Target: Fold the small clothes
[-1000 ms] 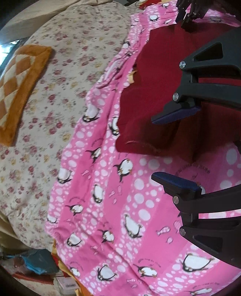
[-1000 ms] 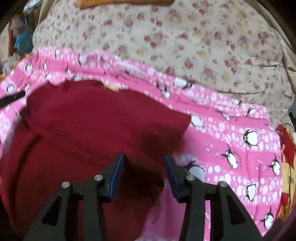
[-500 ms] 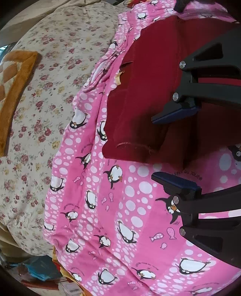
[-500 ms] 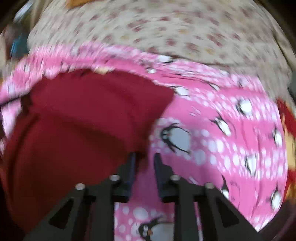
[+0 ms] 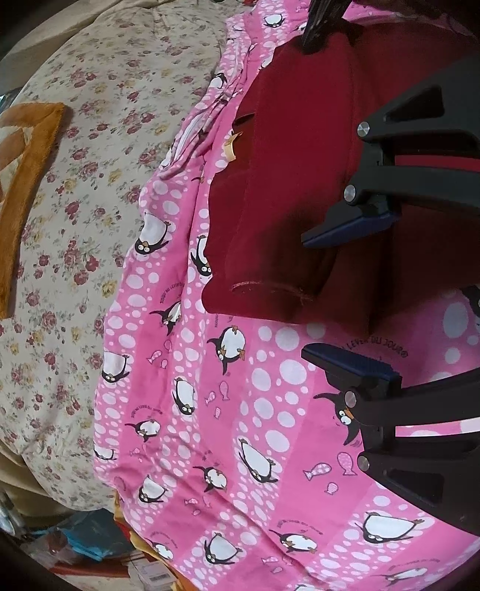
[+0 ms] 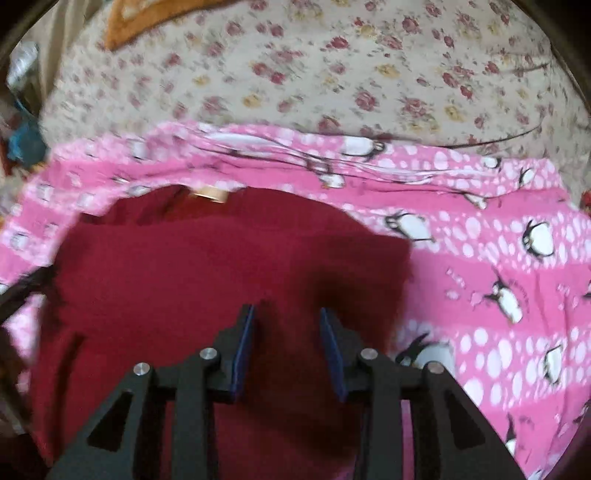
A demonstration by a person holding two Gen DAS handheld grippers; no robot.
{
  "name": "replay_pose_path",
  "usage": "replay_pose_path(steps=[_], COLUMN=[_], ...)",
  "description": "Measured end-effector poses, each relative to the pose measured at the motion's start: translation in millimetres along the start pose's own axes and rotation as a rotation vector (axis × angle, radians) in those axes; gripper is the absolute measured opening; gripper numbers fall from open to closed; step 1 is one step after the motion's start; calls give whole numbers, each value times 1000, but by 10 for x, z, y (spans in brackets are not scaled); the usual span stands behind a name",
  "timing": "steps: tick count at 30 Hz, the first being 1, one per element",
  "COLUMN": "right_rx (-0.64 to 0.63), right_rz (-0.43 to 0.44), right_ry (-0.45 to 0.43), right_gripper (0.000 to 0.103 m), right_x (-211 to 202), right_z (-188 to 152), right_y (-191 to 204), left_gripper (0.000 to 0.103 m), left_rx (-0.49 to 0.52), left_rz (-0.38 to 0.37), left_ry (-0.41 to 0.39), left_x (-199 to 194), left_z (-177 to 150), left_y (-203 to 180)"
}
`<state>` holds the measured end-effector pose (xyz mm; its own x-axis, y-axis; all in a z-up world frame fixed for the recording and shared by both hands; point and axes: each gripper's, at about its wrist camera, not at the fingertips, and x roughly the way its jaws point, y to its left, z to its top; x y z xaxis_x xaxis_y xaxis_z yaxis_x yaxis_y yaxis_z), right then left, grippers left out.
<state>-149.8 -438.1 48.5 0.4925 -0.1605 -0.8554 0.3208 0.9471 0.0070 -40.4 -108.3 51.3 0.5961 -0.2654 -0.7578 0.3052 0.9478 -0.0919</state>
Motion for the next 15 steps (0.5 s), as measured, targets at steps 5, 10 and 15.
replay_pose_path(steps=[5,10,15], right_rx=[91,74,7], right_rz=[-31,26,17], right_ry=[6,-20,3], right_gripper=[8,22,32], right_x=[-2,-369,-489], right_z=[-40,-158,-362], right_y=[-251,-244,-136], left_gripper=[33,33,33], left_rx=[7,0,4], left_rz=[7,8,15], left_ry=[0,1,-2], left_x=[5,12,16], left_z=[-3,-13,-29], left_y=[-7,1,-12])
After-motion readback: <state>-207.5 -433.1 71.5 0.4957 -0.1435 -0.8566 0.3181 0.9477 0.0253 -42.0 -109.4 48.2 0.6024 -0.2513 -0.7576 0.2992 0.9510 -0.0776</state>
